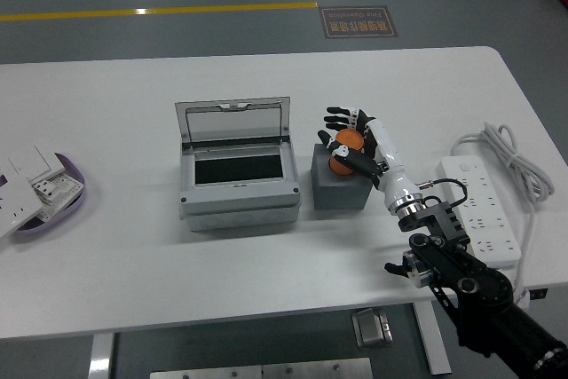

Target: Pick up the cylinder from the cube,place it in the box,flap close box

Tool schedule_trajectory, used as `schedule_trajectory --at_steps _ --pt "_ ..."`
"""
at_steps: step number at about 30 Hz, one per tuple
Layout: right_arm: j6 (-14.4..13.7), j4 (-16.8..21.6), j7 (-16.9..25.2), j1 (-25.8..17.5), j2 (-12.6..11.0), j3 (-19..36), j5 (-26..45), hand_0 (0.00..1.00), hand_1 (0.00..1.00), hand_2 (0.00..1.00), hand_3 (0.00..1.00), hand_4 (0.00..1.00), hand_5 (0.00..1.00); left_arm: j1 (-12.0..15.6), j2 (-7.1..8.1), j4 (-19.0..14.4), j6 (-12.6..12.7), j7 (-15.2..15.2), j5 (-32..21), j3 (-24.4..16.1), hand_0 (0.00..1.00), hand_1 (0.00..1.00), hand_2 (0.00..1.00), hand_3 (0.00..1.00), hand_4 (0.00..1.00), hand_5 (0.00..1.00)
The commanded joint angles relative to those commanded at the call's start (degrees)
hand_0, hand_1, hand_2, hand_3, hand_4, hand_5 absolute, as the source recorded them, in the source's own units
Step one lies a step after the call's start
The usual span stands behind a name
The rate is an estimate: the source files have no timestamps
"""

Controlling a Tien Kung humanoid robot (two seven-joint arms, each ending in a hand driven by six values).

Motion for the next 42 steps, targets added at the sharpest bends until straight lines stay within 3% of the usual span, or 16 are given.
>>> schedule_trajectory --at_steps 15,16,21,22,39,40,42 --pt "-1.0 -0.3 -1.0 0.0 -0.1 -0.8 -0.8 0.757 0.671 0.654 0.69 0.814 0.288 -0.1 -0.07 0.1 -0.1 -0.1 0.0 0.1 0.599 0.584 0.556 0.596 0.658 0.205" --pt "-1.1 -0.3 -1.0 0.0 -0.1 -0.9 -0.8 0.691 0.655 0.631 0.672 0.621 0.088 -0.1 -0.08 0.1 -0.1 -0.1 0.0 0.0 0.599 0.583 0.556 0.596 0.658 0.205" --pt "-1.4 -0.3 -1.1 0.0 -0.1 -1.2 -0.9 0.691 0.655 0.631 0.672 0.621 0.088 -0.1 -0.07 0.0 -0.1 0.0 0.2 -0.2 0.599 0.583 0.556 0.596 0.658 0.205" --pt "-1.4 -0.3 -1.2 0.0 -0.1 -1.2 -1.0 0.696 0.659 0.627 0.672 0.427 0.002 -0.1 -0.06 0.0 -0.1 0.0 0.3 -0.2 0.599 0.584 0.556 0.596 0.658 0.205" --pt "-1.5 0.5 -1.6 0.0 0.0 -1.8 0.7 0.705 0.658 0.618 0.667 0.381 0.002 -0.1 -0.18 0.1 -0.1 -0.1 0.3 -0.3 0.599 0.584 0.556 0.596 0.656 0.204" --pt "-1.6 0.7 -1.7 0.0 0.0 -2.0 0.9 0.714 0.658 0.596 0.651 0.257 0.002 -0.1 -0.17 0.1 -0.1 -0.1 0.4 -0.3 0.599 0.584 0.556 0.595 0.655 0.205" --pt "-1.9 1.3 -1.9 -0.1 0.0 -2.2 1.1 0.714 0.658 0.596 0.651 0.257 0.002 -0.2 -0.16 0.1 -0.1 -0.1 0.3 -0.3 0.599 0.584 0.556 0.595 0.655 0.205"
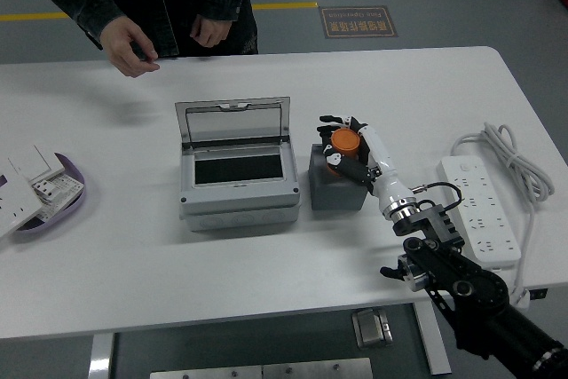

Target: Pick up the cylinder from the cube,place it in the box,flap close box

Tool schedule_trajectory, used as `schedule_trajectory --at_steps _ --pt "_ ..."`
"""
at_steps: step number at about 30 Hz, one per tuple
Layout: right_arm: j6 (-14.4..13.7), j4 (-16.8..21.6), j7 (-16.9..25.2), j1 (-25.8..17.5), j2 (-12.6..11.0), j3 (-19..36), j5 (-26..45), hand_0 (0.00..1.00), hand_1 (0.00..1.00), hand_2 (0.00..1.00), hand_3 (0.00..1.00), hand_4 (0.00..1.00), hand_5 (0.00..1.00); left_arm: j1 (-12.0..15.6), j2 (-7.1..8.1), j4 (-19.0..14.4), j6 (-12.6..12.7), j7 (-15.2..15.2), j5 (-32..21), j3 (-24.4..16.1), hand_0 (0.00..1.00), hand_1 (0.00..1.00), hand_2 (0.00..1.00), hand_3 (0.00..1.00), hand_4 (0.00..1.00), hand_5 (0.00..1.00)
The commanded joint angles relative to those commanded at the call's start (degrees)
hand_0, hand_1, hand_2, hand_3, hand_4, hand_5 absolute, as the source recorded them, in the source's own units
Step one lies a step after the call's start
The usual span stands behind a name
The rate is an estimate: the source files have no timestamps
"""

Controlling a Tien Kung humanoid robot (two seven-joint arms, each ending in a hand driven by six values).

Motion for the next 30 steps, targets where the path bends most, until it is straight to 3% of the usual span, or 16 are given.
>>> schedule_trajectory --at_steps 4,5,10,11,15,16,22,23,28,29,30 --pt "-1.0 2.0 -0.2 -0.1 0.0 0.0 -0.4 0.714 0.658 0.596 0.651 0.257 0.002 0.0 -0.04 0.0 0.0 0.0 0.0 0.0 0.599 0.584 0.556 0.595 0.655 0.205" --pt "-1.4 2.8 -0.4 -0.1 -0.1 0.0 -0.7 0.636 0.585 0.534 0.556 0.115 0.002 0.0 -0.06 0.0 0.0 0.0 0.0 0.0 0.599 0.584 0.556 0.596 0.656 0.203" --pt "-4.7 8.4 -2.4 -0.1 -0.7 -0.7 -4.1 0.636 0.585 0.534 0.556 0.115 0.002 0.0 -0.08 0.0 0.0 0.1 0.2 -0.2 0.599 0.584 0.556 0.596 0.656 0.203" --pt "-5.1 9.5 -2.8 0.1 -0.8 -1.1 -4.7 0.52 0.522 0.47 0.414 0.031 0.002 0.1 -0.08 0.0 0.0 0.1 0.2 -0.2 0.599 0.584 0.556 0.597 0.656 0.199" --pt "-6.5 14.8 -5.0 1.0 -0.8 -3.9 -8.2 0.52 0.522 0.47 0.414 0.031 0.002 0.1 -0.06 -0.1 0.0 0.2 0.3 -0.3 0.599 0.584 0.556 0.597 0.656 0.199" --pt "-6.8 15.9 -5.5 1.3 -0.7 -4.6 -9.1 0.354 0.413 0.449 0.386 0.062 0.002 0.1 -0.06 -0.1 0.0 0.2 0.4 -0.4 0.599 0.584 0.556 0.596 0.657 0.198" --pt "-9.1 21.6 -10.3 4.0 1.5 -10.4 -16.4 0.354 0.413 0.449 0.386 0.062 0.002 0.1 -0.16 -0.2 -0.1 0.4 0.7 -0.5 0.599 0.584 0.556 0.596 0.657 0.198" --pt "-9.5 21.8 -11.2 4.4 1.9 -11.4 -17.6 0.1 0.234 0.428 0.372 0.014 0.002 0.1 -0.14 -0.2 -0.1 0.5 0.8 -0.5 0.599 0.584 0.556 0.596 0.657 0.198" --pt "-8.2 22.0 -16.7 6.6 2.9 -15.3 -24.4 0.1 0.234 0.428 0.372 0.014 0.002 0.0 0.0 -0.3 -0.1 0.6 1.2 -0.8 0.599 0.584 0.556 0.596 0.657 0.198" --pt "-7.6 22.0 -18.0 7.0 2.9 -15.9 -26.1 0.002 0.186 0.426 0.358 0.002 0.002 0.0 0.02 -0.3 -0.2 0.6 1.2 -0.9 0.599 0.584 0.556 0.597 0.658 0.198" --pt "-7.1 21.9 -19.2 7.3 2.9 -16.3 -27.6 0.002 0.186 0.426 0.358 0.002 0.002 0.0 0.04 -0.3 -0.1 0.7 1.2 -0.9 0.599 0.584 0.556 0.597 0.658 0.198"
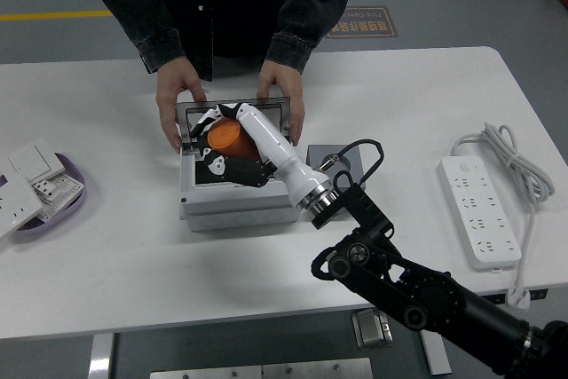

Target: Pick up the cylinder from the cube,place it in the box,flap close box

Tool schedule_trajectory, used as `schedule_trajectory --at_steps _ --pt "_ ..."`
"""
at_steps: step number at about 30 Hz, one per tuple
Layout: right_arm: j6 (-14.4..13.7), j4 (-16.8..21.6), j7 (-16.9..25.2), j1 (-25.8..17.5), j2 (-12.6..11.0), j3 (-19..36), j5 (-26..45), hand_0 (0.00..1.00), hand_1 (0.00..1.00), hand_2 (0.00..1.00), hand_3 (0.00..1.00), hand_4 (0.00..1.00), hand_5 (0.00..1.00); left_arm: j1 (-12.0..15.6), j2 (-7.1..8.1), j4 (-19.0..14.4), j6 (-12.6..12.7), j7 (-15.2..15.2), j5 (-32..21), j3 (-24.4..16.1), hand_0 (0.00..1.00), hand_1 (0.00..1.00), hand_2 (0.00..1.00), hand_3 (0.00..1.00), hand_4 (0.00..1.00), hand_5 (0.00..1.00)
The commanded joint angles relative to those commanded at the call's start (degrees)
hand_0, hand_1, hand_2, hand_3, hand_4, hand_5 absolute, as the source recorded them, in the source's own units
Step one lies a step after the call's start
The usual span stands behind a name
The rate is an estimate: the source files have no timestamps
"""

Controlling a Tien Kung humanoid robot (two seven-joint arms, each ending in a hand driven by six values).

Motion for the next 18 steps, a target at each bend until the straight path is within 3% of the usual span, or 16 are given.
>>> schedule_trajectory --at_steps 10,16,17,18 --pt "6.3 -1.7 -12.5 3.6 0.0 -1.9 -18.6 0.002 0.186 0.432 0.361 0.012 0.002 0.0 0.08 -0.1 0.0 0.2 0.5 -0.4 0.599 0.584 0.556 0.596 0.659 0.2" --pt "7.5 -2.8 -14.1 4.5 0.0 -3.0 -26.4 0.002 0.198 0.446 0.384 0.03 0.002 -0.2 0.11 0.0 -0.1 0.2 0.7 -0.6 0.599 0.584 0.556 0.597 0.66 0.202" --pt "7.6 -3.0 -14.0 4.6 0.0 -3.0 -27.3 0.002 0.265 0.455 0.399 0.044 0.002 -0.2 0.1 0.0 -0.1 0.2 0.8 -0.6 0.599 0.585 0.556 0.597 0.659 0.201" --pt "7.8 -3.3 -14.0 4.7 0.0 -3.1 -28.0 0.002 0.265 0.455 0.399 0.044 0.002 -0.2 0.1 0.0 -0.1 0.2 0.8 -0.6 0.599 0.585 0.556 0.597 0.659 0.201"
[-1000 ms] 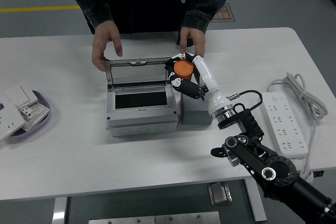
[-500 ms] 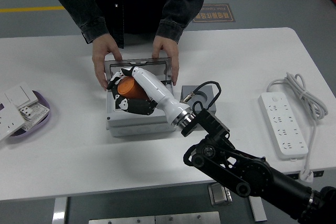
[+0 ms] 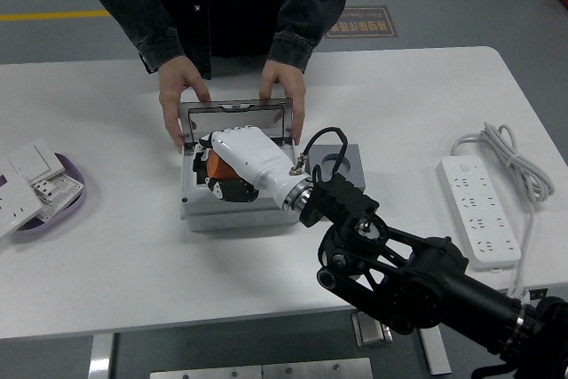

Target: Pick up the cylinder from the cube,place it in the box,flap close box

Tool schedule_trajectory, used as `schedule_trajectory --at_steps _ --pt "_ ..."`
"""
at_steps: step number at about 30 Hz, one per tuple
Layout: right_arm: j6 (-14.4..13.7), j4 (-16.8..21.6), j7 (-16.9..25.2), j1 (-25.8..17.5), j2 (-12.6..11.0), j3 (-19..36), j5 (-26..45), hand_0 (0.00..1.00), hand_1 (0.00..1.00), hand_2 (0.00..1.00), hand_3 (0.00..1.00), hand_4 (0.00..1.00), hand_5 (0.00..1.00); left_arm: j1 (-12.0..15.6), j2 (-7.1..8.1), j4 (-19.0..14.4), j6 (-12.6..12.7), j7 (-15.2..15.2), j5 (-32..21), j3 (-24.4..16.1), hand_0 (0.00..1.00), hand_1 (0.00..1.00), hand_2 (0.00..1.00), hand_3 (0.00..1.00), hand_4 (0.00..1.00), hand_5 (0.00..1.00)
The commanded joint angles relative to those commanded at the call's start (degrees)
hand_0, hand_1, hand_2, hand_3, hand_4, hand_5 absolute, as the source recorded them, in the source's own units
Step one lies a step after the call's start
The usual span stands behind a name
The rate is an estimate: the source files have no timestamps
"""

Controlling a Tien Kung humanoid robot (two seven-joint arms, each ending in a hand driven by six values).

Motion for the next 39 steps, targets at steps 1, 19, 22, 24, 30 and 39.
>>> schedule_trajectory --at_steps 1,19,22,24,30,39 --pt "0.1 -0.3 0.0 0.1 0.0 0.0 -0.5 0.002 0.265 0.455 0.399 0.044 0.002 0.0 0.0 0.0 0.0 0.0 0.0 0.0 0.599 0.585 0.556 0.597 0.659 0.201" --pt "-0.3 -6.1 0.6 0.9 0.0 0.1 -2.7 0.749 0.68 0.663 0.68 0.45 0.085 -0.1 0.21 0.1 -0.2 -0.1 0.6 -0.3 0.599 0.583 0.556 0.596 0.658 0.204" --pt "-0.3 -6.4 0.3 0.9 0.0 0.2 -2.7 0.84 0.715 0.688 0.689 0.626 0.149 -0.1 0.31 0.1 -0.2 -0.1 0.7 -0.4 0.599 0.584 0.556 0.596 0.657 0.203" --pt "-0.3 -6.5 0.2 0.8 0.0 0.3 -2.9 0.84 0.715 0.688 0.689 0.626 0.149 -0.2 0.36 0.2 -0.2 -0.1 0.8 -0.5 0.599 0.584 0.556 0.596 0.657 0.203" --pt "-0.3 -6.8 0.2 0.7 0.0 0.4 -3.3 0.901 0.725 0.708 0.722 0.677 0.122 -0.2 0.45 0.2 -0.3 -0.2 0.9 -0.5 0.599 0.586 0.557 0.596 0.657 0.202" --pt "-0.3 -6.6 0.5 0.5 0.0 0.4 -2.6 0.91 0.727 0.712 0.73 0.699 0.103 -0.3 0.51 0.2 -0.3 -0.2 0.9 -0.4 0.599 0.584 0.557 0.596 0.657 0.201"
